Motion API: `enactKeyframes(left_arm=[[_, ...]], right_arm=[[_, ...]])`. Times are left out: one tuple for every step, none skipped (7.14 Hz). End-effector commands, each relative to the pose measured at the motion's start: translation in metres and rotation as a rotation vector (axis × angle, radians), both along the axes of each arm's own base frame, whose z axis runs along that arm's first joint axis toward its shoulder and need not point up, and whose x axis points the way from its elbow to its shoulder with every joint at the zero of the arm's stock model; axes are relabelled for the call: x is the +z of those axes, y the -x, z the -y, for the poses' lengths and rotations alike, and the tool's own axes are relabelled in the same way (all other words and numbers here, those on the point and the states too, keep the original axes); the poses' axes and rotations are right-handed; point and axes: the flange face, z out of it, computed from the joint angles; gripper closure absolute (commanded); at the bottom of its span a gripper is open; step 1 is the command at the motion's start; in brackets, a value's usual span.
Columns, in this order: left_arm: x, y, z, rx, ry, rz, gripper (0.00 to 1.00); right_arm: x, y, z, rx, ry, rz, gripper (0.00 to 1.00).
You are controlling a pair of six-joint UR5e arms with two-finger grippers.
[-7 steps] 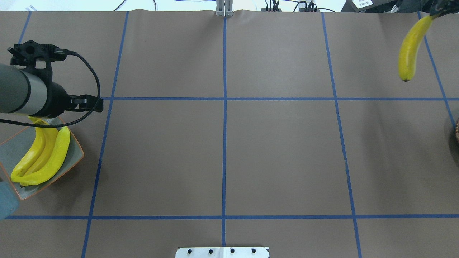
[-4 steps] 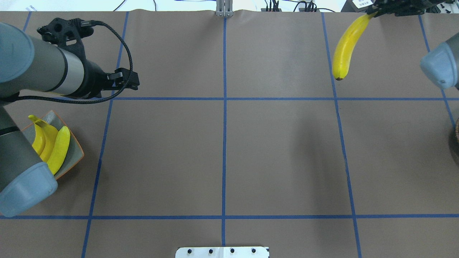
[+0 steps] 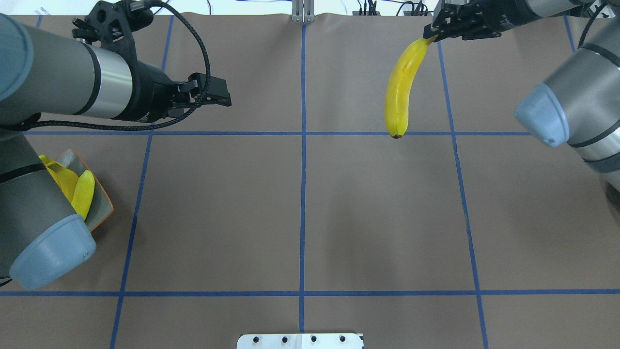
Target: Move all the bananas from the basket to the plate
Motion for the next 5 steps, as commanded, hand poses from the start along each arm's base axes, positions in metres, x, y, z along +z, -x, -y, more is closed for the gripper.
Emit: enactKeyframes(left_arm=[[-0.019,-0.012,-0.012,0.094,-0.044,-0.079,0.00],[-0.029,-0.024,-0.020,0.119,-0.049,-0.094,0.00],[-0.031,-0.030,-0.026,0.136,-0.052,-0.098,0.00],[-0.036,-0.035,-0.029,0.146,-0.055,-0.105,0.00],[-0.039,-0.037,-0.031,0.152,-0.057,-0.110,0.00]], right_arm=[[-0.040,0.023,-0.026,-0.062,-0.065,0.047,1.00],[-0.060,0.043,-0.037,-0.099,-0.094,0.067,1.00],[-0.074,0.060,-0.047,-0.128,-0.113,0.082,1.00],[-0.090,0.070,-0.055,-0.142,-0.108,0.106,1.00],[-0.102,0.075,-0.058,-0.142,-0.108,0.122,1.00]])
